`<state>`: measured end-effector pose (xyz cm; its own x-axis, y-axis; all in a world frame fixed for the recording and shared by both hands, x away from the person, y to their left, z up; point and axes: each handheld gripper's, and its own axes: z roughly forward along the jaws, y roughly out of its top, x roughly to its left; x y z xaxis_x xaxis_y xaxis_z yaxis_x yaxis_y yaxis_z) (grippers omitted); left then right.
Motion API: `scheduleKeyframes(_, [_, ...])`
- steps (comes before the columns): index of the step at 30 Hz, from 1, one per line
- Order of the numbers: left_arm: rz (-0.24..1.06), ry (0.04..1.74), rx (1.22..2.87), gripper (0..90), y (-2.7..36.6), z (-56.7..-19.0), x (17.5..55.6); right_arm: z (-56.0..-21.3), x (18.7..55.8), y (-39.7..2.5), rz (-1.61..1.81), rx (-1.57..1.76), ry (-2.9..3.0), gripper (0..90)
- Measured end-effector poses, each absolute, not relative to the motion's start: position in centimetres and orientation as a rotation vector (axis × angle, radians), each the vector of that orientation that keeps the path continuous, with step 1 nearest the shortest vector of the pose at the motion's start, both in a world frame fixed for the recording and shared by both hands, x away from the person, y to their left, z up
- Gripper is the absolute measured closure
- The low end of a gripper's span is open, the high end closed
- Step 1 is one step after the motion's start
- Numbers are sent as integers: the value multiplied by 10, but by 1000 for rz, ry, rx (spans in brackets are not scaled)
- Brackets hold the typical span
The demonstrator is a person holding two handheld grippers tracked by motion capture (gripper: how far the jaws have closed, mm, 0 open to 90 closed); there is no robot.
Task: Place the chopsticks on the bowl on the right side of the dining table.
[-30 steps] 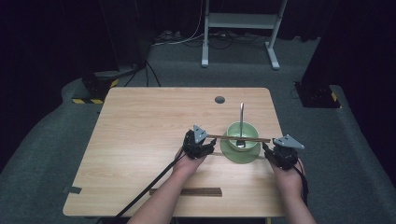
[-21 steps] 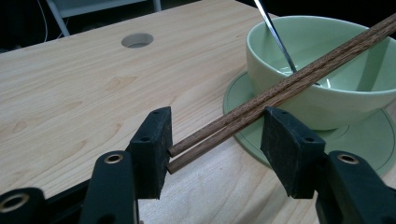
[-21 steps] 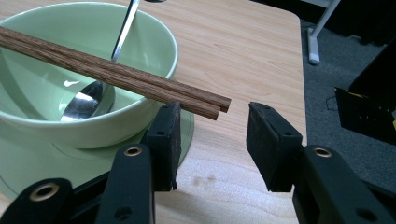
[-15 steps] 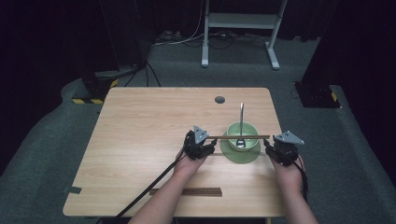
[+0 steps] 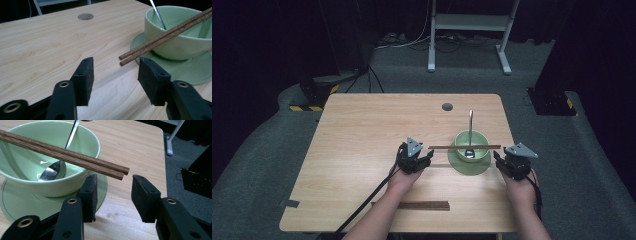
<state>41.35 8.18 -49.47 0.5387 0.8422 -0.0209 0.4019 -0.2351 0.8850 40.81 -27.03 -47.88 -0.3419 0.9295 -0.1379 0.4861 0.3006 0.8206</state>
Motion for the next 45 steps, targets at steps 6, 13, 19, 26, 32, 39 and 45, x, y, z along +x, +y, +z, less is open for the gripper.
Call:
scheduleKeyframes(6, [581, 1030, 1825, 532, 85, -497, 414, -479, 409, -269, 914, 1257, 1954, 565])
scheduleKeyframes(13, [590, 1013, 1816, 569, 80, -495, 416, -478, 408, -269, 915, 1258, 1953, 565])
scheduleKeyframes(19, [594, 1021, 1818, 588, 76, -495, 422, -477, 409, -269, 913, 1253, 1954, 569])
scheduleKeyframes(26, [590, 1029, 1810, 584, 74, -494, 424, -477, 410, -271, 909, 1258, 1954, 581])
scheduleKeyframes(32, [600, 1033, 1816, 596, 74, -495, 428, -479, 412, -272, 908, 1274, 1949, 586])
scheduleKeyframes(39, [600, 1048, 1816, 601, 73, -495, 430, -478, 411, -273, 912, 1272, 1949, 590])
scheduleKeyframes(45, [588, 1068, 1794, 652, 73, -494, 424, -478, 410, -272, 914, 1264, 1950, 616])
